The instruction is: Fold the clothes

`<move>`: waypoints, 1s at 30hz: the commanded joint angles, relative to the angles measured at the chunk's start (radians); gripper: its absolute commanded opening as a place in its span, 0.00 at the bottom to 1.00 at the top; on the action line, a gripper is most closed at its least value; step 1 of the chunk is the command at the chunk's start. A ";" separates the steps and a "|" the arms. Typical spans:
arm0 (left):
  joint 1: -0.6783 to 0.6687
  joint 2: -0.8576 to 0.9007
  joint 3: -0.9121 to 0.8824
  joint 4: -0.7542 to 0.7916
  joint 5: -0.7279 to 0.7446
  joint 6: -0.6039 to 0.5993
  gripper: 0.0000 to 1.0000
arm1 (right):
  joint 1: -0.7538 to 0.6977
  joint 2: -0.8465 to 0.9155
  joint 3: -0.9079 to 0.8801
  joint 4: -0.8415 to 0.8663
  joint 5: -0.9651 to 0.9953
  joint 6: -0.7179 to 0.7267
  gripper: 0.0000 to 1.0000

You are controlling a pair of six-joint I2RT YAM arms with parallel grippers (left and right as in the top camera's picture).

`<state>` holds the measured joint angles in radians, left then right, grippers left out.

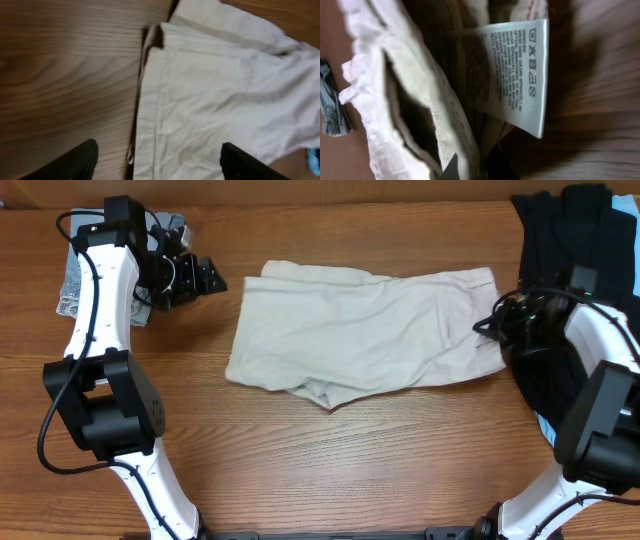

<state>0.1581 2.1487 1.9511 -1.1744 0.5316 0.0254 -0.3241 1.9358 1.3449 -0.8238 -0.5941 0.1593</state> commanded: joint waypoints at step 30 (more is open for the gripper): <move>-0.172 -0.026 -0.369 0.393 -0.015 0.090 0.52 | 0.011 -0.041 0.029 0.003 0.020 -0.033 0.04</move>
<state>-0.0051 2.1468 1.5917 -0.7876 0.5220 0.1291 -0.3191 1.9289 1.3499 -0.8295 -0.5716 0.1307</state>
